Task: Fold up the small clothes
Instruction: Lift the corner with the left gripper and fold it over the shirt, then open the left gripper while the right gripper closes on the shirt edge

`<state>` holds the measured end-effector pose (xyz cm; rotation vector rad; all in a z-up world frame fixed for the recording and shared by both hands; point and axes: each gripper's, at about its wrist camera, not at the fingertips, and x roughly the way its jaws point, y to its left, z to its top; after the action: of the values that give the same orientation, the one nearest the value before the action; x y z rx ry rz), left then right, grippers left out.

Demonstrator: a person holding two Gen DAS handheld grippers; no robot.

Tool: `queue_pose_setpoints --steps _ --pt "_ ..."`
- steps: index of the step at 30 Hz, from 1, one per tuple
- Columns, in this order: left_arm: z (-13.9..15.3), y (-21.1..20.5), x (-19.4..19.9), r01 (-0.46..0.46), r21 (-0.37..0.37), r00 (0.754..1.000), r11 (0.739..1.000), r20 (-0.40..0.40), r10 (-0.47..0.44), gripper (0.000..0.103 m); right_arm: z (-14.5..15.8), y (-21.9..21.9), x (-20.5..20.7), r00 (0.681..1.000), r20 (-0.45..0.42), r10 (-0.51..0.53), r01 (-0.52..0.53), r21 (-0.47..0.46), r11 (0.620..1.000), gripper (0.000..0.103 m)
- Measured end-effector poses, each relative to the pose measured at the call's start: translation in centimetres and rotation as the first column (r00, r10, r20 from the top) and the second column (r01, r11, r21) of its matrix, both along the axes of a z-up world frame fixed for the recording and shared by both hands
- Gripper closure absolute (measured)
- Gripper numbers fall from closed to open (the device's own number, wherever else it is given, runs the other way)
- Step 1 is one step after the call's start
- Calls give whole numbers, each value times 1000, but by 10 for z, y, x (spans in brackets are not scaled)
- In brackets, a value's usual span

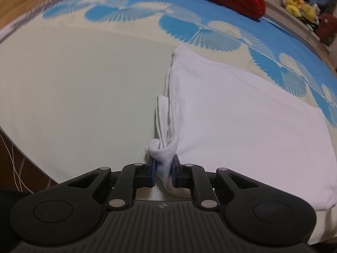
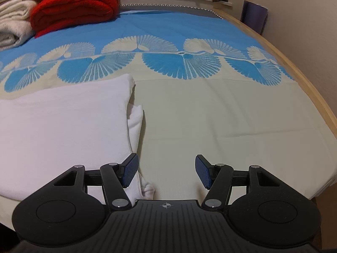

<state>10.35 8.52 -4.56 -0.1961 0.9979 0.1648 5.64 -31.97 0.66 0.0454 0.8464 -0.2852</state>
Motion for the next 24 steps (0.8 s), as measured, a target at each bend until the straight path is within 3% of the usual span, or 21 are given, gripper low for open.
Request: queue_pose_setpoints --steps 9,15,19,21,24 --pt "33 -39 -7 43 84 995 996 89 -50 90 22 -18 -10 994 87 -60 56 46 997 41" --pt "76 -121 -15 164 131 962 978 198 -188 91 43 -36 -19 971 204 -124 127 -1 992 42" --pt "97 -199 -23 300 146 909 943 255 -329 92 58 -58 -31 931 296 -212 205 57 977 44" --pt "101 -244 -29 400 149 864 904 269 -426 92 61 -69 -38 910 329 -252 239 82 968 46" --pt "88 -307 -38 560 116 783 821 251 -569 92 56 -85 -44 900 321 -293 268 121 956 48"
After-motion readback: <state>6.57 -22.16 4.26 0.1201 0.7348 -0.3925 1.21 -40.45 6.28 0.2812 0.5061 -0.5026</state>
